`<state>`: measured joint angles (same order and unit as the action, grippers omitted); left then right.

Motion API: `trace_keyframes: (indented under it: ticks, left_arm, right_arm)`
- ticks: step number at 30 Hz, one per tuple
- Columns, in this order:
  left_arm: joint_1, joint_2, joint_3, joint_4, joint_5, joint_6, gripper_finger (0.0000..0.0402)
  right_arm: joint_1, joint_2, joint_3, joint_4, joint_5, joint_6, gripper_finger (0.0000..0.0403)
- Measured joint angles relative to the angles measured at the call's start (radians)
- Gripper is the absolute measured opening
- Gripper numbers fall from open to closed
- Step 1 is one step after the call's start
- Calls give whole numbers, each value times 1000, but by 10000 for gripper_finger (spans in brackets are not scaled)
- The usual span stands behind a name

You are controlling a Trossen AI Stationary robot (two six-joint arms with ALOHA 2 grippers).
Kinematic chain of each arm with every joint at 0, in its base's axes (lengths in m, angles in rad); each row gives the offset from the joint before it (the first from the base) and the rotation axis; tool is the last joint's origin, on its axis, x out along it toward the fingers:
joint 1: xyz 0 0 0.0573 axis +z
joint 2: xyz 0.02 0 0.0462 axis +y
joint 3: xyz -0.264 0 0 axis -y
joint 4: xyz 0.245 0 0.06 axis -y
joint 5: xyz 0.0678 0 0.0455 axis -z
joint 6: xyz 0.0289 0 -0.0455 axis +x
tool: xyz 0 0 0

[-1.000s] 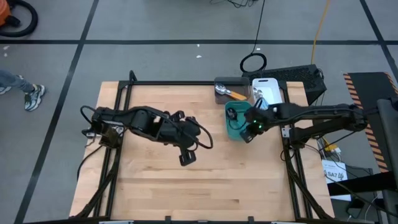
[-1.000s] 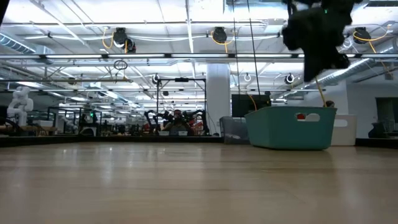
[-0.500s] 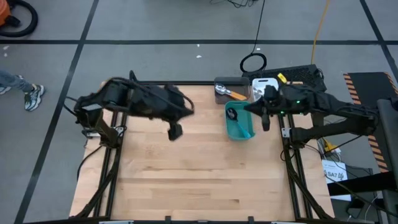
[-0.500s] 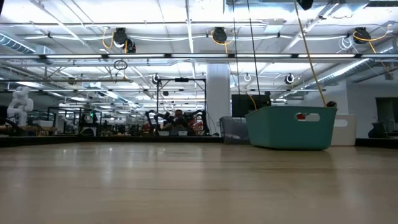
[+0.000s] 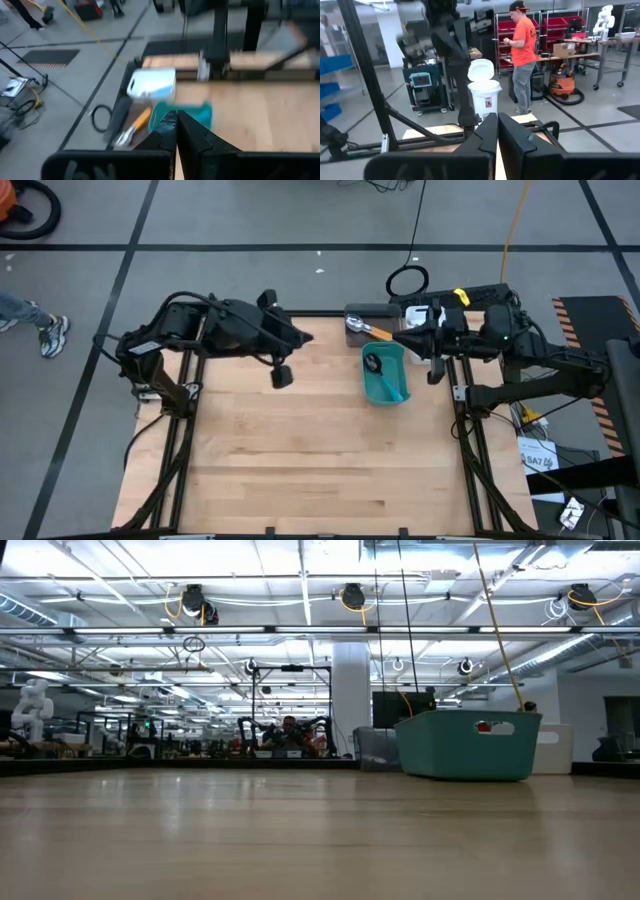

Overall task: Sort silverware by color (type)
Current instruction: Return to Home Position

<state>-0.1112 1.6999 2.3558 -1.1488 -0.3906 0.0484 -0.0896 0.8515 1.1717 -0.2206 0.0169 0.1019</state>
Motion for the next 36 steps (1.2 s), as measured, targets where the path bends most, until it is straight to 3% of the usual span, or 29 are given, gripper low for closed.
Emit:
trace_keyframes:
  ticks: [5,8,24,30,36]
  left_arm:
    - [2,-1,0,66,0,-111,10]
    - [8,0,0,46,0,-122,10]
    - [-78,-1,-88,55,29,-149,5]
    - [-92,-34,-310,201,108,-164,2]
    - [-73,-268,-798,704,196,-256,1]
  right_arm:
    - [-1,11,0,12,-48,-63,8]
    - [0,7,0,5,-99,-102,3]
    - [59,-107,-1,-173,-151,-131,1]
    - [97,-150,-1,-220,-150,-135,0]
    - [146,-210,-92,-178,-151,-131,0]
